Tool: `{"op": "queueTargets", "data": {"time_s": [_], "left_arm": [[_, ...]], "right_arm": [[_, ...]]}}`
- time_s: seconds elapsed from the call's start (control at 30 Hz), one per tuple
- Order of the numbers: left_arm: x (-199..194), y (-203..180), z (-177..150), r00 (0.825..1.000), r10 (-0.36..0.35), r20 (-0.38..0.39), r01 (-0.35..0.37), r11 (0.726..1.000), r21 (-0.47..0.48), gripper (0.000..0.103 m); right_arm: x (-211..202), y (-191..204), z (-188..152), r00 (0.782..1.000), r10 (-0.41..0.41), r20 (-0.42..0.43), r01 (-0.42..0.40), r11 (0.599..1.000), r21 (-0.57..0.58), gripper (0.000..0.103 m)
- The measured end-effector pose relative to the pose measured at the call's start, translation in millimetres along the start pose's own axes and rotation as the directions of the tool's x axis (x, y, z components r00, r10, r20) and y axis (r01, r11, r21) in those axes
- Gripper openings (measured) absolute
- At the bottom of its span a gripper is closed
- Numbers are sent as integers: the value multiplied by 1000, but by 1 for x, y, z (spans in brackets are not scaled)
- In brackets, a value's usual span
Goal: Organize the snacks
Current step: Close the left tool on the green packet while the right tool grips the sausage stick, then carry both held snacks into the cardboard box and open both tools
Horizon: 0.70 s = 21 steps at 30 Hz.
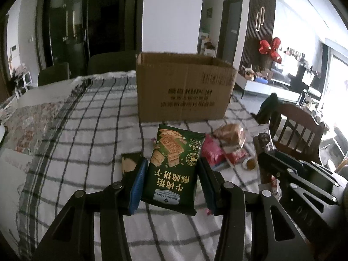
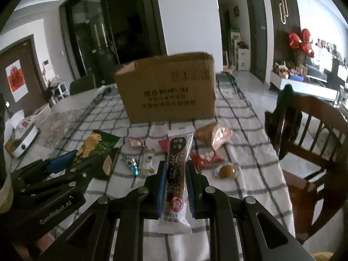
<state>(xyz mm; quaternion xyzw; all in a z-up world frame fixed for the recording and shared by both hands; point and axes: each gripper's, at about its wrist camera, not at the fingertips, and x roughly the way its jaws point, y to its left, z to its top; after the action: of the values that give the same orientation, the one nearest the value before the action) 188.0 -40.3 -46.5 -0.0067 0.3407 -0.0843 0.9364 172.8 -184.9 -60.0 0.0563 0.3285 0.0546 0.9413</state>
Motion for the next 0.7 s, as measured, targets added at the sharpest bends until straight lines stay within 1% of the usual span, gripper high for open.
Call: {"op": "queueTargets", "data": {"time_s": [0.17,0.3,0.4,0.47,0.7], "left_arm": [[-6,-2,21,998,3,56,-3,1000,3,47],[-7,-2,39,996,3,91,-4,1000,5,47],[-4,-2,52,993,6,116,-7,1000,12,47],[-1,-1,61,991,8,131,-10,1000,14,47],[16,6,89,989,4,148,-4,1000,2,46]], "right_arm": [[-5,-3,18,999,30,44,-31,999,20,18],[-5,-7,35,996,35,83,-38,999,34,18],[0,-9,45,995,53,89,-58,997,48,18],[3,-9,52,994,47,104,-51,998,43,18],[20,-11,80,989,64,136,-70,997,44,16]]}}
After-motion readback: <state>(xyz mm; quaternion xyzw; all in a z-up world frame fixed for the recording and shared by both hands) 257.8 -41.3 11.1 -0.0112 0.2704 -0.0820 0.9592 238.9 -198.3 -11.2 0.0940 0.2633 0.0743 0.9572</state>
